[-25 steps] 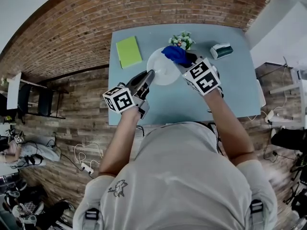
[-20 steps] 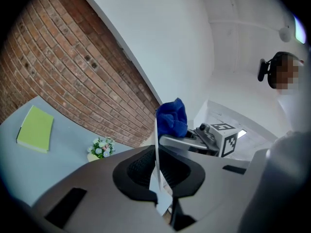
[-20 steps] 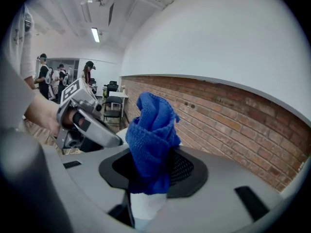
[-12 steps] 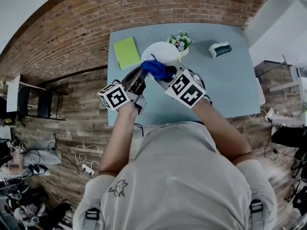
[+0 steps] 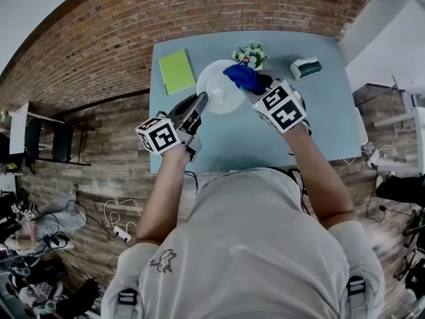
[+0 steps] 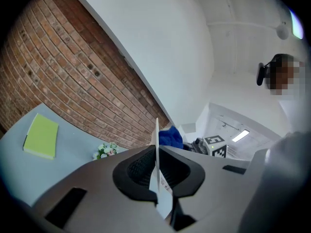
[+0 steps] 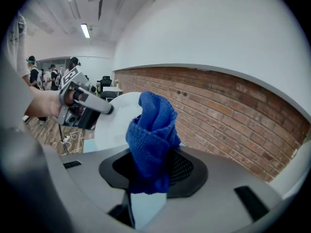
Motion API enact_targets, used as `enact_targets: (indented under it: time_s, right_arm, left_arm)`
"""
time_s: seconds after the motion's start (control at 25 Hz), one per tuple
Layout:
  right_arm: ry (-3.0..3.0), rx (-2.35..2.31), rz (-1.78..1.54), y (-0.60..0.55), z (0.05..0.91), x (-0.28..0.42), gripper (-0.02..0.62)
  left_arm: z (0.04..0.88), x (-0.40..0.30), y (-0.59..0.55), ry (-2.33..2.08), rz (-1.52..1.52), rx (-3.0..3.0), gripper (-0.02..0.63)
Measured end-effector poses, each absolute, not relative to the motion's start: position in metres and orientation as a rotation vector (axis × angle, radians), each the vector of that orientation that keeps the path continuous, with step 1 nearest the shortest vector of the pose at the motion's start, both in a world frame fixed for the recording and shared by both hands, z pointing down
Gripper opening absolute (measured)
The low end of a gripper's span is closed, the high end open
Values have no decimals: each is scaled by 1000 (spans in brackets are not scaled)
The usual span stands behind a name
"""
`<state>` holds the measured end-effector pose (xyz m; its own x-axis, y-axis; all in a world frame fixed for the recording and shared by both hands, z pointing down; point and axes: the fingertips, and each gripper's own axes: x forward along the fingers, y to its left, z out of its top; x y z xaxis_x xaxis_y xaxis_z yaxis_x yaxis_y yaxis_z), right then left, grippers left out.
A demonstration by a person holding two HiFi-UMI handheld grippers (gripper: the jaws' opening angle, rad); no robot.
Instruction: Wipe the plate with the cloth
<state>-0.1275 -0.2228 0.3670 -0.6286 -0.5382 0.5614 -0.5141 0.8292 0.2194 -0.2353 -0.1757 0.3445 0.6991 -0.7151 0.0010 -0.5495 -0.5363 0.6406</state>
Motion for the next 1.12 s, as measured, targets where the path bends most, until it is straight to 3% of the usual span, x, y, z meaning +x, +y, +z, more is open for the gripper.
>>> enact_targets:
  time_s: [0.24, 0.48, 0.8, 1.12]
  right_arm:
    - [-2449, 700, -160, -211, 330, -164, 149]
    - [-2468, 527, -93, -163, 362, -189, 149]
    - [-2366, 690, -4, -200, 394, -124, 149]
    - [-2459, 817, -46, -229, 328, -90, 149]
  left_arm:
    - [348, -203, -173, -877, -301, 2303, 24]
    - [324, -226, -191, -957, -346, 2332, 20]
    - [325, -247, -187, -985, -277, 2384, 21]
    - [321, -245, -185, -1155, -45, 2585, 17]
